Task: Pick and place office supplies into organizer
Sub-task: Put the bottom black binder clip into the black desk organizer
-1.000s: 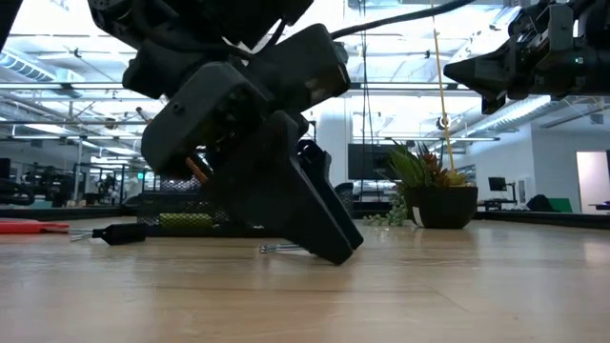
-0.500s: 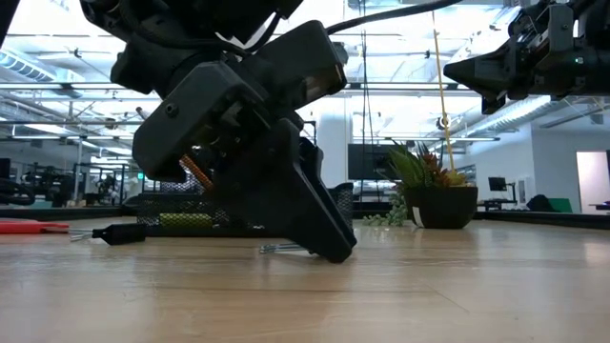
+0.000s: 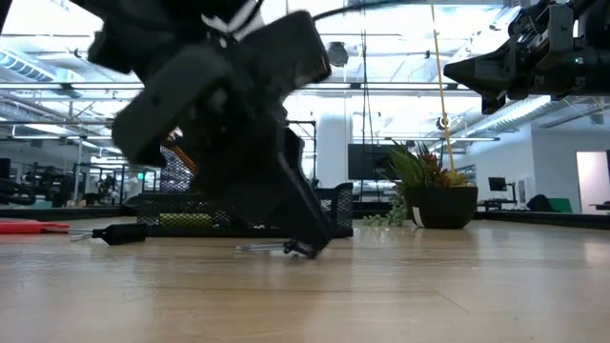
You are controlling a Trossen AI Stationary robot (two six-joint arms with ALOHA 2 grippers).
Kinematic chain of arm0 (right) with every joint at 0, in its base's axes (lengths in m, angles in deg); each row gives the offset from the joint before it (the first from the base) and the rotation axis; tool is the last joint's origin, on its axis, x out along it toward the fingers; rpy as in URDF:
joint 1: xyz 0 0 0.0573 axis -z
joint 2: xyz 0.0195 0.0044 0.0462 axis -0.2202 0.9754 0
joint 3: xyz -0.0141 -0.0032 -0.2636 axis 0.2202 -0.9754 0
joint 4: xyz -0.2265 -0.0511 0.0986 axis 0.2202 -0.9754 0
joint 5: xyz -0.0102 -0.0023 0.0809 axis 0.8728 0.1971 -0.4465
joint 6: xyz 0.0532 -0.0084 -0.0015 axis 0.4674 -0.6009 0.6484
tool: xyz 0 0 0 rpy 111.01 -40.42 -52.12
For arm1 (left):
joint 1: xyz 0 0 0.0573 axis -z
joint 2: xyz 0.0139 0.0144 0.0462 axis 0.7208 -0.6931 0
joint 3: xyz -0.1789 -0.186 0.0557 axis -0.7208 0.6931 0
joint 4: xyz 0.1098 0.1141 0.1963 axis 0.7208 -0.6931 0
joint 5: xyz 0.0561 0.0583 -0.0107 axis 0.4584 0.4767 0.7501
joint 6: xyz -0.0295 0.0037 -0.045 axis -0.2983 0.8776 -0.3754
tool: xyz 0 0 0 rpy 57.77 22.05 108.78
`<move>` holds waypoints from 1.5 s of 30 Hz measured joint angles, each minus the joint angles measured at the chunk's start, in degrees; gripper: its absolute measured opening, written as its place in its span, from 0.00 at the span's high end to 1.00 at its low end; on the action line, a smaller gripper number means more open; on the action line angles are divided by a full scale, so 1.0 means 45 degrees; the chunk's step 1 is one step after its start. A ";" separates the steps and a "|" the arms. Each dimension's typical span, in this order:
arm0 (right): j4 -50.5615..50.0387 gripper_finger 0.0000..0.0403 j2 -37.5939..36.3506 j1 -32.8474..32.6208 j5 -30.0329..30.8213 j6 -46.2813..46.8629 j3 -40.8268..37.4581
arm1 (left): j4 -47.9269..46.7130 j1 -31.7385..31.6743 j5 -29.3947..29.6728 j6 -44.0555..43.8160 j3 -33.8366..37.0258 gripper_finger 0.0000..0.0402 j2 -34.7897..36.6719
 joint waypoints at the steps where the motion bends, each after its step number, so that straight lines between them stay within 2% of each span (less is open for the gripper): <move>1: 0.0000 1.00 0.0000 -0.0001 0.0000 -0.0003 0.0002 | -0.0019 0.0110 0.0243 -0.0258 0.0000 0.56 0.0123; 9: 0.0002 1.00 0.0000 -0.0001 0.0000 0.0000 0.0005 | -0.0523 0.0913 0.2005 -0.2170 -0.0029 0.71 0.0753; 14: 0.0002 1.00 0.0000 0.0002 0.0000 -0.0005 0.0002 | -0.0689 0.1222 0.2333 -0.1820 -0.0044 0.76 0.0756; 17: 0.0000 1.00 0.0000 -0.0001 0.0000 0.0000 0.0000 | -0.0735 0.1212 0.2248 -0.1676 -0.0044 0.70 0.0756; 20: 0.0000 1.00 0.0000 0.0001 0.0000 -0.0005 0.0000 | -0.0758 0.1172 0.1889 -0.0560 -0.0044 0.57 0.0756; 25: 0.0000 1.00 0.0000 -0.0001 0.0000 0.0000 0.0003 | -0.1120 0.0694 0.0421 0.0189 -0.0044 0.34 0.0756; 30: 0.0000 1.00 0.0000 0.0002 0.0000 -0.0005 0.0000 | -0.0965 0.0028 -0.0921 0.0515 -0.0044 0.20 0.0756; 34: 0.0000 1.00 0.0000 0.0000 0.0000 -0.0005 0.0002 | -0.0997 -0.0220 -0.1292 0.0746 -0.0037 0.19 0.0726; 45: 0.0083 1.00 0.0014 0.0002 0.0000 -0.0004 0.0000 | -0.0343 -0.0363 -0.1344 0.0626 0.0112 0.27 -0.0080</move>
